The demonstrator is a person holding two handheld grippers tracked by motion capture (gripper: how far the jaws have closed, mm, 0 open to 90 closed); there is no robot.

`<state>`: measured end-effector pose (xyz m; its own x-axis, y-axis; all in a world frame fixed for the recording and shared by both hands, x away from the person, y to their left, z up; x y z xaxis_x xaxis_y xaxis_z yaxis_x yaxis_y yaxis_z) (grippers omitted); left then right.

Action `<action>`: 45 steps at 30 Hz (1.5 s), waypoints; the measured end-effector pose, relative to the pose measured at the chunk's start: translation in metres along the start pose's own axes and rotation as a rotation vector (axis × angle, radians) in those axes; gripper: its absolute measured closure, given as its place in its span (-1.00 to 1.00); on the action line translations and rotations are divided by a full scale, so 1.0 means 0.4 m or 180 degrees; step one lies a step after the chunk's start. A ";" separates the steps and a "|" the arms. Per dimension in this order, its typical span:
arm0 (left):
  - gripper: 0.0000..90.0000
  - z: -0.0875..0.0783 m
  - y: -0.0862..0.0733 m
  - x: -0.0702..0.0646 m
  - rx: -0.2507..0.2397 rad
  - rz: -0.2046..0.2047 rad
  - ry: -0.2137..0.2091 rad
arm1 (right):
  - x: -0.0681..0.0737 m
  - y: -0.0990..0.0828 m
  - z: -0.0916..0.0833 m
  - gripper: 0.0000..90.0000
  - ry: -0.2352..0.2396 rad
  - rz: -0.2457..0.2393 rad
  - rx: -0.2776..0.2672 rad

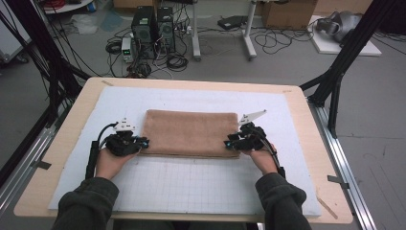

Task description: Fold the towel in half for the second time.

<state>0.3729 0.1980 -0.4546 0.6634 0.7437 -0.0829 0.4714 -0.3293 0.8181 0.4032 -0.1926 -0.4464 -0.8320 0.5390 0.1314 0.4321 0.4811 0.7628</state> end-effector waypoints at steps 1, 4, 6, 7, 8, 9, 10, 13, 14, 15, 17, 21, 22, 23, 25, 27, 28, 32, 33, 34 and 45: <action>0.72 0.002 -0.006 -0.001 0.0003 -0.0021 -0.0003 | 0.001 -0.013 0.005 0.37 0.0000 0.0014 0.0023; 0.71 0.008 -0.020 -0.003 -0.0015 -0.0011 0.0009 | -0.003 -0.033 0.011 0.37 0.0009 0.0056 -0.0017; 0.67 0.006 -0.022 -0.003 -0.0057 -0.0019 -0.0016 | -0.004 -0.036 0.011 0.32 0.0019 0.0079 -0.0061; 0.62 0.005 -0.021 -0.003 -0.0069 -0.0020 -0.0034 | -0.003 -0.034 0.011 0.26 0.0007 0.0071 -0.0072; 0.55 0.002 -0.020 -0.003 -0.0088 -0.0024 -0.0022 | -0.002 -0.033 0.010 0.16 -0.0028 0.0056 -0.0086; 0.44 -0.001 -0.017 -0.004 -0.0126 -0.0034 -0.0016 | -0.001 -0.030 0.007 0.05 -0.0083 0.0055 -0.0121; 0.32 -0.005 -0.015 -0.004 -0.0152 -0.0046 -0.0007 | 0.000 -0.028 0.004 0.02 -0.0110 0.0065 -0.0145; 0.05 -0.017 -0.012 -0.005 -0.0199 -0.0053 0.0001 | 0.004 -0.023 -0.011 -0.12 -0.0058 0.0132 -0.0264; -0.01 -0.022 -0.012 -0.006 -0.0205 -0.0051 0.0008 | 0.007 -0.021 -0.018 -0.17 -0.0065 0.0130 -0.0278; -0.08 -0.026 -0.011 -0.008 -0.0238 -0.0079 0.0011 | 0.010 -0.019 -0.025 -0.23 -0.0105 0.0106 -0.0296; -0.21 -0.038 -0.010 -0.015 -0.0256 -0.0061 -0.0005 | 0.017 -0.016 -0.036 -0.34 -0.0143 0.0108 -0.0345; -0.34 -0.063 -0.011 -0.030 -0.0276 0.0013 -0.0025 | 0.032 -0.008 -0.055 -0.47 -0.0256 0.0081 -0.0464; -0.35 -0.070 -0.012 -0.033 -0.0305 0.0028 -0.0033 | 0.037 -0.004 -0.061 -0.47 -0.0259 0.0092 -0.0533; -0.34 -0.075 -0.013 -0.034 -0.0320 0.0030 -0.0023 | 0.041 -0.001 -0.067 -0.48 -0.0255 0.0079 -0.0596; -0.37 -0.086 -0.015 -0.036 -0.0359 0.0011 -0.0035 | 0.049 0.002 -0.077 -0.55 -0.0326 0.0086 -0.0712; -0.37 -0.094 -0.015 -0.038 -0.0374 0.0001 -0.0039 | 0.052 -0.001 -0.083 -0.61 -0.0330 0.0111 -0.0752; -0.38 -0.098 -0.015 -0.038 -0.0388 0.0009 -0.0043 | 0.053 -0.004 -0.084 -0.62 -0.0307 0.0152 -0.0776; -0.42 -0.109 -0.018 -0.043 -0.0395 0.0025 -0.0030 | 0.057 -0.016 -0.084 -0.66 -0.0366 0.0128 -0.0694; -0.45 -0.110 -0.018 -0.045 -0.0392 0.0037 -0.0029 | 0.059 -0.019 -0.084 -0.67 -0.0368 0.0110 -0.0676; -0.47 -0.113 -0.019 -0.045 -0.0379 0.0045 -0.0028 | 0.062 -0.021 -0.085 -0.67 -0.0387 0.0099 -0.0653; -0.47 -0.152 -0.027 -0.048 -0.0412 0.0054 0.0004 | 0.077 -0.044 -0.113 -0.72 -0.0433 0.0019 -0.0571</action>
<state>0.3198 0.2226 -0.4271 0.6699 0.7393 -0.0678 0.3812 -0.2642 0.8859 0.3542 -0.2157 -0.4273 -0.7699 0.6355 0.0589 0.3579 0.3536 0.8642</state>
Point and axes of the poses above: each handheld gripper's, and its own axes: z roughly forward along the jaws, y roughly out of its top, x roughly to its left, the point moved 4 cm from there along z, roughly forward along the jaws, and after that the axes turned 5 degrees about -x, right-handed, at the moved point
